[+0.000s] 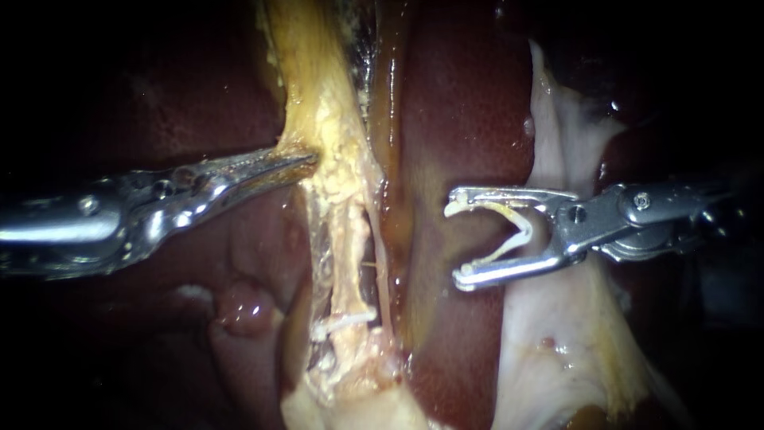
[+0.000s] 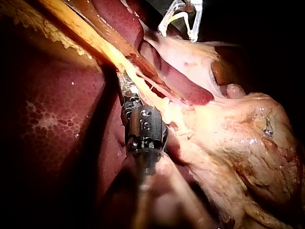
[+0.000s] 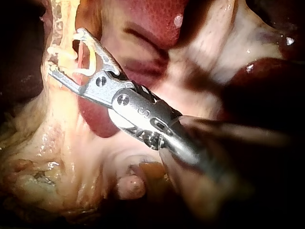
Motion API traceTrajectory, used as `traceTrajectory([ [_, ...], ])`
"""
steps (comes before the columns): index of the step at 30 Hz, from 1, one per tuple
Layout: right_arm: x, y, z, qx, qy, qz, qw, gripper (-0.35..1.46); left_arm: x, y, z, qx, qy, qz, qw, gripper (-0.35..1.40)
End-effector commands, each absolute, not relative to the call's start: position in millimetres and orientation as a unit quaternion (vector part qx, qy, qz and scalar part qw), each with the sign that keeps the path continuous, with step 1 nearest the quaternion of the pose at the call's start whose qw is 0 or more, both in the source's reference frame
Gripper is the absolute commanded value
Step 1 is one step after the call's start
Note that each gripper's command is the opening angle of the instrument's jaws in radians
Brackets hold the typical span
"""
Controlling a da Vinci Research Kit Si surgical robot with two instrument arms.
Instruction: Clipping second clip left tube
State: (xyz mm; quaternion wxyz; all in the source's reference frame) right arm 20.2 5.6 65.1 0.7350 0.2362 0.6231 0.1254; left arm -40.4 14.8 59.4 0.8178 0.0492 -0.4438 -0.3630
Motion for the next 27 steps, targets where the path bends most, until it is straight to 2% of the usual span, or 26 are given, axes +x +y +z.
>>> traceTrajectory([
  [1,20.3,5.5,65.0,0.236,0.623,0.125,0.735,0.58,-40.3,14.9,59.4,0.049,-0.444,-0.363,0.818,-0.35],
  [7,20.6,4.8,65.2,0.239,0.626,0.12,0.732,0.57,-40.1,14.8,59.1,0.047,-0.443,-0.363,0.818,-0.35],
  [10,21.4,3.8,66.0,0.257,0.618,0.125,0.732,0.56,-39.5,15.2,58.3,0.046,-0.441,-0.366,0.819,-0.35],
  [27,28.8,-1.0,72.6,0.322,0.575,0.148,0.738,0.55,-36.3,16.7,51.2,0.036,-0.458,-0.377,0.804,-0.35],
])
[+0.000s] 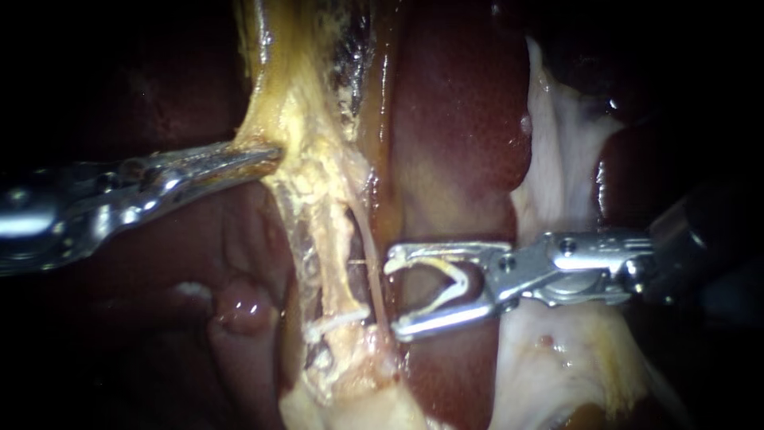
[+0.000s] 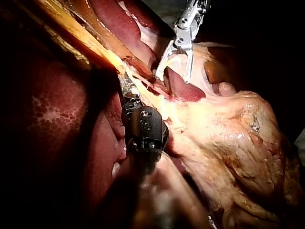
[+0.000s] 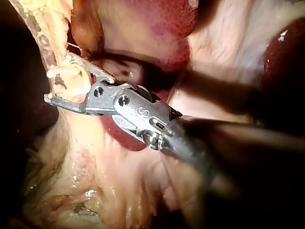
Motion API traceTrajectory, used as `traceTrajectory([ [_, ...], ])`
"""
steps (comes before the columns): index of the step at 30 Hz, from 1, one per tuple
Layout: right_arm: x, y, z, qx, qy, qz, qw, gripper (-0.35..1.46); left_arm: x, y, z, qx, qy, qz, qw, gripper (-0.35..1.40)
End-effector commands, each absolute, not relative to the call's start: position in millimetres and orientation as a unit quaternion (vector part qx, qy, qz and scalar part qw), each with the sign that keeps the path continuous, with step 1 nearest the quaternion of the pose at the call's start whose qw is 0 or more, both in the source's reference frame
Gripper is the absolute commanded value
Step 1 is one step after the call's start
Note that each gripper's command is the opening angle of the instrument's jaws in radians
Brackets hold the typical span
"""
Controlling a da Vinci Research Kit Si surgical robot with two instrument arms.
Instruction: Clipping second clip left tube
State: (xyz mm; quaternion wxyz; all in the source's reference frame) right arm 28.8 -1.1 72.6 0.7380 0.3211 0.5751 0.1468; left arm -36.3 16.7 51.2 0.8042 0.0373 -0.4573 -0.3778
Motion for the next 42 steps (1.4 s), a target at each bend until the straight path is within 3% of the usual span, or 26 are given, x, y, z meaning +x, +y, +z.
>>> traceTrajectory([
  [1,29.2,-1.2,73.1,0.321,0.573,0.147,0.739,0.55,-36.1,16.7,50.9,0.035,-0.458,-0.378,0.804,-0.35],
  [19,32.8,-0.9,77.1,0.33,0.56,0.155,0.744,0.55,-35.7,16.6,49.8,0.032,-0.46,-0.378,0.803,-0.35],
  [33,35.3,-1.3,77.1,0.399,0.584,0.141,0.693,0.55,-36.2,16.4,50.0,0.03,-0.46,-0.378,0.803,-0.35],
  [42,37.3,-1.8,76.7,0.417,0.585,0.139,0.681,0.52,-37.0,16.2,50.5,0.028,-0.46,-0.379,0.803,-0.35],
])
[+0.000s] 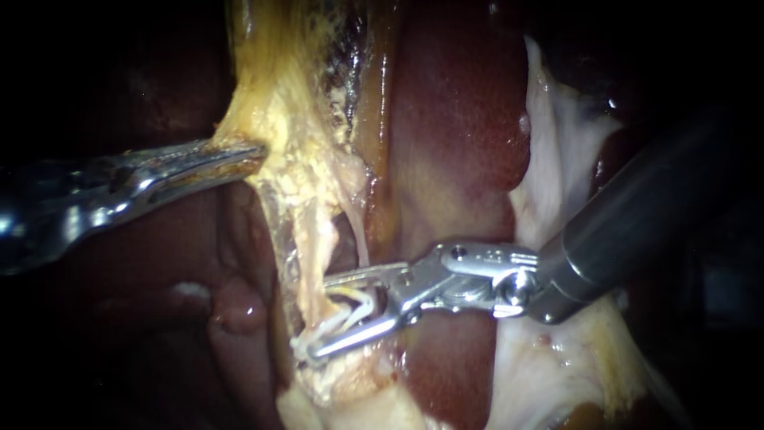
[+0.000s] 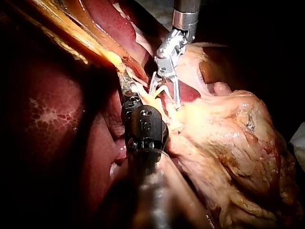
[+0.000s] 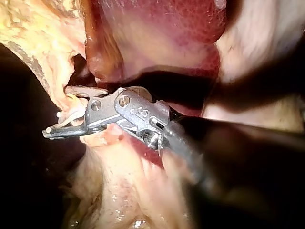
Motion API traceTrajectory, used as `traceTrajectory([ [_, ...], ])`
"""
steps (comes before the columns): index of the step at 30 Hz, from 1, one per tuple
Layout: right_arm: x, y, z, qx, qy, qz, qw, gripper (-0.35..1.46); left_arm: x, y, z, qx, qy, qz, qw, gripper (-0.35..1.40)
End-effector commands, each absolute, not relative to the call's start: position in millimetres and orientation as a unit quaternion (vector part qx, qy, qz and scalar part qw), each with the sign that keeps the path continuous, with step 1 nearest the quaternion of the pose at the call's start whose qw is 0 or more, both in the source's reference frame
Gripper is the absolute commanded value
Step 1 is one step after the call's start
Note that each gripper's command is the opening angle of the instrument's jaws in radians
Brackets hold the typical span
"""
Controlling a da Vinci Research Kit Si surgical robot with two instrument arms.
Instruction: Clipping second clip left tube
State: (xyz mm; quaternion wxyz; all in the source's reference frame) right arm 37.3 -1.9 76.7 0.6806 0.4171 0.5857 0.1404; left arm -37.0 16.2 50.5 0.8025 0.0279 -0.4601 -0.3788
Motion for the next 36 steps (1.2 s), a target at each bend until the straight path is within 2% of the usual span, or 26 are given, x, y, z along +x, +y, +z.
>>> traceTrajectory([
  [1,37.4,-1.9,76.7,0.418,0.584,0.142,0.681,0.51,-37.0,16.2,50.5,0.028,-0.46,-0.379,0.803,-0.35],
  [17,37.6,-1.7,77.0,0.435,0.571,0.166,0.676,0.34,-37.3,16.3,50.7,0.027,-0.46,-0.379,0.803,-0.35],
  [36,38.2,-1.5,77.4,0.439,0.57,0.172,0.673,0.37,-37.4,16.3,50.7,0.027,-0.46,-0.379,0.803,-0.35],
])
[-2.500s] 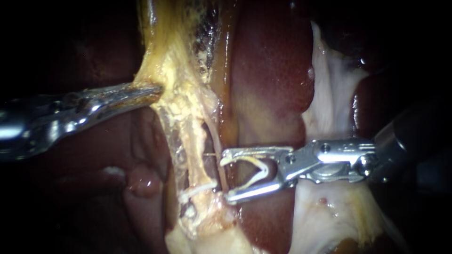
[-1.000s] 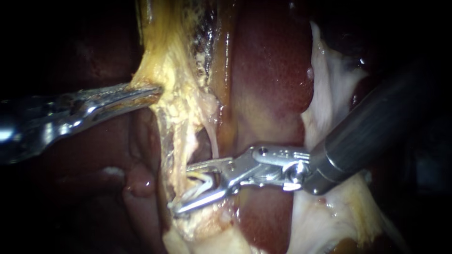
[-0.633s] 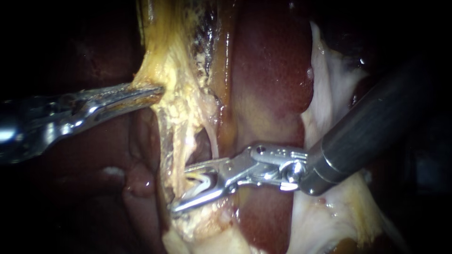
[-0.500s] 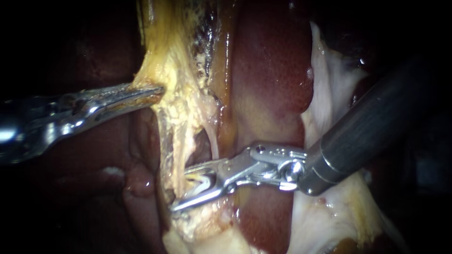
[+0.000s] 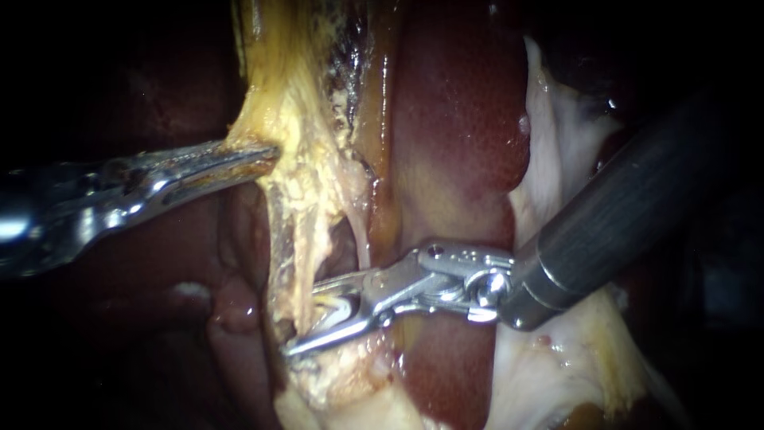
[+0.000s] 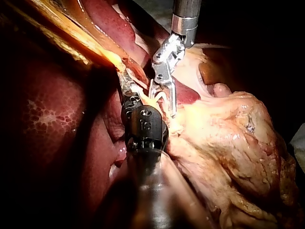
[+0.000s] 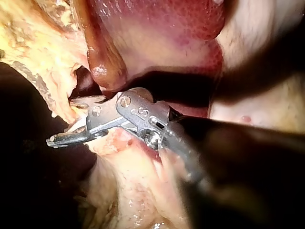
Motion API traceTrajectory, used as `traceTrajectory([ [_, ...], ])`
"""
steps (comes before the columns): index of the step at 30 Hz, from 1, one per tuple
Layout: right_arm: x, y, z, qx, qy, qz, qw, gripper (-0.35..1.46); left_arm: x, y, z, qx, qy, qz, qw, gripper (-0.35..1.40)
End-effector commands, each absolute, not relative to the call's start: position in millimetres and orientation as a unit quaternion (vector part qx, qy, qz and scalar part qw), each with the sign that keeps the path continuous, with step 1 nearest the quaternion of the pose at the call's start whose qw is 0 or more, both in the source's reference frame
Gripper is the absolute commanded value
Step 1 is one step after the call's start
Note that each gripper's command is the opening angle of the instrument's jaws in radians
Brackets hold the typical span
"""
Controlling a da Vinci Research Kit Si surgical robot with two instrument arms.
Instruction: Clipping second clip left tube
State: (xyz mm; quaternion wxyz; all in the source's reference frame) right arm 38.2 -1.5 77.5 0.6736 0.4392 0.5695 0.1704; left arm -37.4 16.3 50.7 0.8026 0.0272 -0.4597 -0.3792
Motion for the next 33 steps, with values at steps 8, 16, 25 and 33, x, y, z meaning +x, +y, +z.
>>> traceTrajectory([
  [8,38.3,-1.6,77.5,0.443,0.571,0.171,0.67,0.36,-37.4,16.3,50.7,0.027,-0.46,-0.379,0.803,-0.35],
  [16,37.5,-1.8,77.4,0.448,0.569,0.168,0.668,-0.35,-37.4,16.3,50.7,0.027,-0.46,-0.379,0.803,-0.35],
  [25,37.4,-1.6,77.7,0.446,0.57,0.171,0.668,-0.35,-37.3,16.3,50.7,0.027,-0.46,-0.379,0.803,-0.35],
  [33,37.3,-1.6,77.8,0.446,0.57,0.17,0.668,-0.35,-37.3,16.3,50.8,0.027,-0.46,-0.379,0.803,-0.35],
])
